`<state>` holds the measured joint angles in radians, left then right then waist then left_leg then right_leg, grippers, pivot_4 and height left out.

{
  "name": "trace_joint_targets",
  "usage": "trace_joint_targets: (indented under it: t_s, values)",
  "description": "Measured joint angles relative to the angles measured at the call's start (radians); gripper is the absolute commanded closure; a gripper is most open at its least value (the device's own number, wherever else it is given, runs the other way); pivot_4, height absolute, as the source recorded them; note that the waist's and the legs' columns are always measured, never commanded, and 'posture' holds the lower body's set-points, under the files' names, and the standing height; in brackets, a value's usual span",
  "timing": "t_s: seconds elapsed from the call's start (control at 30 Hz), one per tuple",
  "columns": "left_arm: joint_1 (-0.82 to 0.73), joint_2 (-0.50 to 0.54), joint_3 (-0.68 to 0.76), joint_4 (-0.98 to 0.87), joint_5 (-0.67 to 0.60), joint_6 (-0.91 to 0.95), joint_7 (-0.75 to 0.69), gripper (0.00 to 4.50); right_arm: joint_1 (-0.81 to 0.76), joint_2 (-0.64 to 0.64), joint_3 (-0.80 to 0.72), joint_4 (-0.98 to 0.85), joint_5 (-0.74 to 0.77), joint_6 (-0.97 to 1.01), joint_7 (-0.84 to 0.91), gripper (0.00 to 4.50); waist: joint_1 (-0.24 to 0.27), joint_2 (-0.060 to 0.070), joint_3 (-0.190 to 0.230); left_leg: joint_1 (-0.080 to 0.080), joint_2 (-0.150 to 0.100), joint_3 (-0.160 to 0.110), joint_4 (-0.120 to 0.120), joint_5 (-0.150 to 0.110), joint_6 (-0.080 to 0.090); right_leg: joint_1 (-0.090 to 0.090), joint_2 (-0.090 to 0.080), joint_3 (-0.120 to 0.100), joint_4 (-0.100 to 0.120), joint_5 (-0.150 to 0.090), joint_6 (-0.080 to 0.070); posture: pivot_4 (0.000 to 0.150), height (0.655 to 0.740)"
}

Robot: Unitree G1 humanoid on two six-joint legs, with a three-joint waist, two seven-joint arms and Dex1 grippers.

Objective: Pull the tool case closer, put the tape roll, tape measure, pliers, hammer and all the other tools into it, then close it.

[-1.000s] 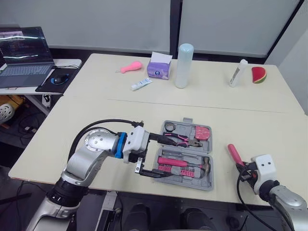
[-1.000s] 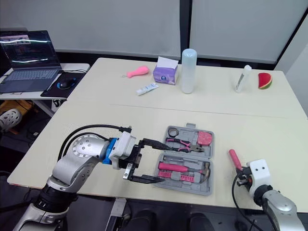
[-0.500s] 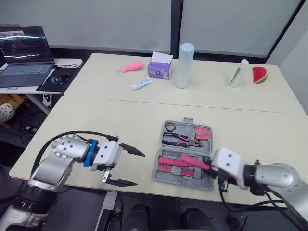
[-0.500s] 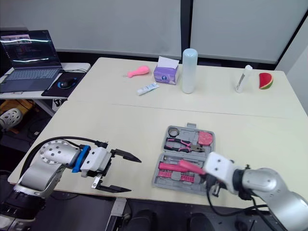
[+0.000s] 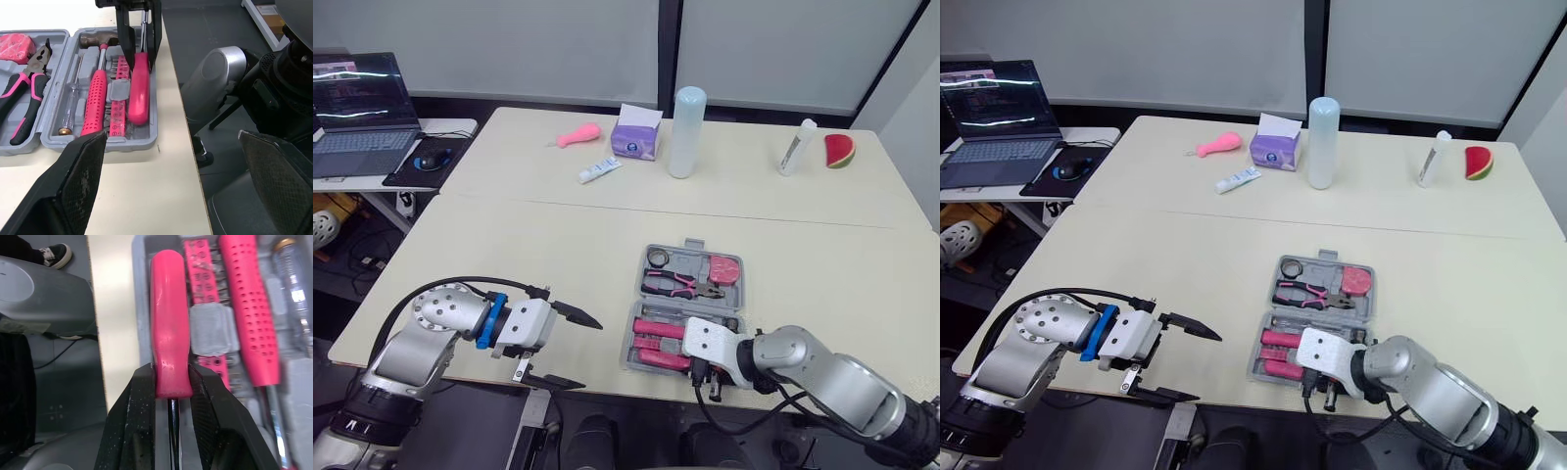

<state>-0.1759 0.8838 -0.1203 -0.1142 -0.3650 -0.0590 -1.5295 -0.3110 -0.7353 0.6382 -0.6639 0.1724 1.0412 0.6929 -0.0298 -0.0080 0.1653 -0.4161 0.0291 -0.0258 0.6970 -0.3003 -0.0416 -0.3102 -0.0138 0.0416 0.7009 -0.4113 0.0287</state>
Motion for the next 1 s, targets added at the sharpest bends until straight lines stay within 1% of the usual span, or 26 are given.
trace_joint_targets:
  t_s: [0.47, 0.5, 0.53, 0.63, 0.77, 0.9, 1.0]
  values:
    - [0.007, -0.013, -0.001, -0.002, 0.015, -0.015, 0.024, 0.00, -0.069, 0.047, 0.051, 0.067, -0.033, -0.022, 0.030, 3.79, -0.002, 0.000, 0.000, 0.000, 0.000, 0.001, 0.000, 0.000, 0.000, -0.006, 0.000, 0.000, 0.010, 0.000, 0.000, 0.150, 0.7161]
    - [0.006, -0.018, -0.002, -0.002, 0.016, -0.015, 0.029, 0.00, -0.069, 0.049, 0.051, 0.072, -0.035, -0.031, 0.033, 3.07, -0.002, 0.000, 0.000, 0.000, 0.000, 0.001, 0.001, 0.000, 0.000, -0.006, 0.000, 0.000, 0.010, 0.000, 0.000, 0.150, 0.7161]
    - [0.006, -0.019, -0.003, -0.002, 0.017, -0.015, 0.033, 0.00, -0.069, 0.050, 0.051, 0.073, -0.036, -0.037, 0.033, 2.94, -0.002, 0.000, 0.000, 0.000, 0.000, 0.001, 0.001, 0.000, 0.000, -0.007, 0.000, 0.000, 0.010, 0.000, 0.000, 0.150, 0.7161]
    - [0.006, -0.024, -0.004, -0.002, 0.018, -0.016, 0.036, 0.00, -0.072, 0.053, 0.045, 0.074, -0.031, -0.064, 0.047, 2.33, -0.003, 0.000, 0.000, 0.000, 0.000, 0.001, 0.001, 0.000, 0.000, -0.007, 0.000, 0.000, 0.010, 0.000, 0.000, 0.150, 0.7161]
    - [0.006, -0.024, -0.004, -0.003, 0.019, -0.016, 0.036, 0.00, -0.075, 0.052, -0.038, 0.039, 0.032, -0.075, 0.098, 2.33, -0.002, 0.000, 0.000, 0.000, 0.000, 0.001, 0.001, 0.000, 0.000, -0.007, 0.000, 0.000, 0.010, 0.000, 0.000, 0.150, 0.7161]
    - [0.006, -0.025, -0.004, -0.003, 0.019, -0.016, 0.038, 0.00, -0.080, 0.022, -0.098, 0.030, 0.057, -0.105, 0.130, 3.09, -0.002, 0.000, 0.000, 0.000, 0.000, 0.001, 0.001, 0.000, 0.000, -0.007, 0.000, 0.000, 0.011, 0.000, 0.000, 0.150, 0.7161]
    - [0.006, -0.027, -0.004, -0.005, 0.019, -0.016, 0.045, 0.00, -0.064, 0.000, -0.094, 0.034, 0.053, -0.135, 0.144, 3.76, -0.002, 0.000, 0.000, 0.000, 0.000, 0.001, 0.001, 0.000, 0.000, -0.007, 0.000, 0.000, 0.011, 0.000, 0.000, 0.150, 0.7161]
